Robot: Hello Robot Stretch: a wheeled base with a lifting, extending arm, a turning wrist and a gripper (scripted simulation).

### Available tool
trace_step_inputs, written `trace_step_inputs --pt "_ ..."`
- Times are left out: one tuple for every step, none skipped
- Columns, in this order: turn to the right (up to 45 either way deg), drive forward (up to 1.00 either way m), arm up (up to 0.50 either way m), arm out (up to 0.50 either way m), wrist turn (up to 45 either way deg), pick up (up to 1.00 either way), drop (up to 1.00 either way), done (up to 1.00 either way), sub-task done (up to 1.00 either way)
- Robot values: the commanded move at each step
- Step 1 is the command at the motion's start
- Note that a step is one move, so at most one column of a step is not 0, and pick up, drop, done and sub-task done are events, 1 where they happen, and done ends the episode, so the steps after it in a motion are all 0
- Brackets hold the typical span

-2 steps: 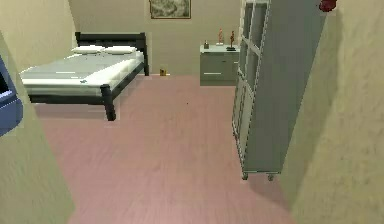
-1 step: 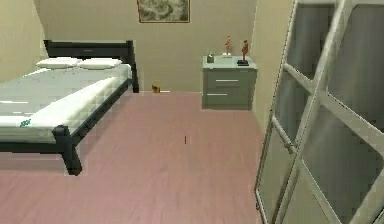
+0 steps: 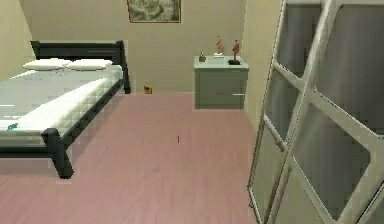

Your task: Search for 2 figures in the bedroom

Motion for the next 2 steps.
trace_step_inputs --pt "-45.0 0.00 0.00 0.00 0.0 0.00 0.00 0.00 0.00" --pt "-45.0 0.00 0.00 0.00 0.0 0.00 0.00 0.00 0.00"
